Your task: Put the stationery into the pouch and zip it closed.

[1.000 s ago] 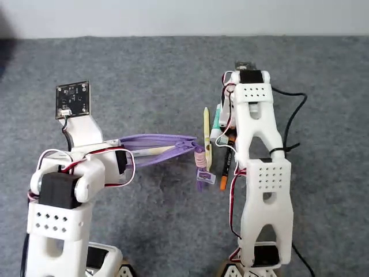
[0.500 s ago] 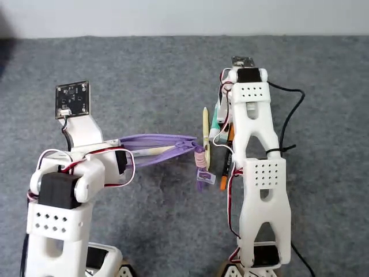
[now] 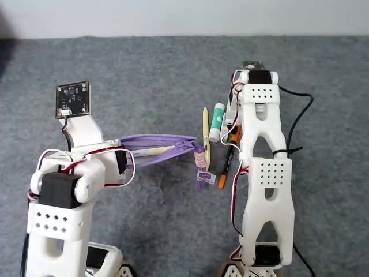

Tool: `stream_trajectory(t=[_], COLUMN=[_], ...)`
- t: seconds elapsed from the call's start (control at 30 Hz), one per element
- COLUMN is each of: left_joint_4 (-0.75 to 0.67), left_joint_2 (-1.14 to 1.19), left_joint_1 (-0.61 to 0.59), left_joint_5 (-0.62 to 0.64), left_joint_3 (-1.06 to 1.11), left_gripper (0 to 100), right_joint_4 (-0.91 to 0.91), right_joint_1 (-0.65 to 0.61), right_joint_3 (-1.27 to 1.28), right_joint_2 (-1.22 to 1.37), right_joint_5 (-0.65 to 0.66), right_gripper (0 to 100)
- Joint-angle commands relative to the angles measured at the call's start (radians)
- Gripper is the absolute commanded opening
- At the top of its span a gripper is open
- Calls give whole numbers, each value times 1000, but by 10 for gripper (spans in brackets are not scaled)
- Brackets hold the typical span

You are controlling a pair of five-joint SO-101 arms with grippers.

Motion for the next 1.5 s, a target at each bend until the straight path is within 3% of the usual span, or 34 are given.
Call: stream_trajectory(t=[0.0,0.37,0.47,0.53,0.83,1.23,1.47], left_joint_4=[-12,-11,-11,-11,-11,-17,-21], left_joint_2=[18,18,18,18,18,23,29], left_joint_1=[2,2,2,2,2,9,9], left_joint_5=[11,11,11,11,11,11,11], left_joint_3=[-1,-1,-1,-1,-1,-1,-1], left_gripper=[12,12,12,12,12,12,12], right_joint_4=[41,7,18,25,47,44,41], right_joint_1=[-22,-81,-68,-59,-41,-94,-239], right_joint_3=[-41,-48,-49,-49,-34,603,763], right_joint_2=[-15,59,62,42,-153,-914,-1382], right_joint_5=[9,8,6,8,37,49,20], right_gripper=[134,129,72,2,8,8,8])
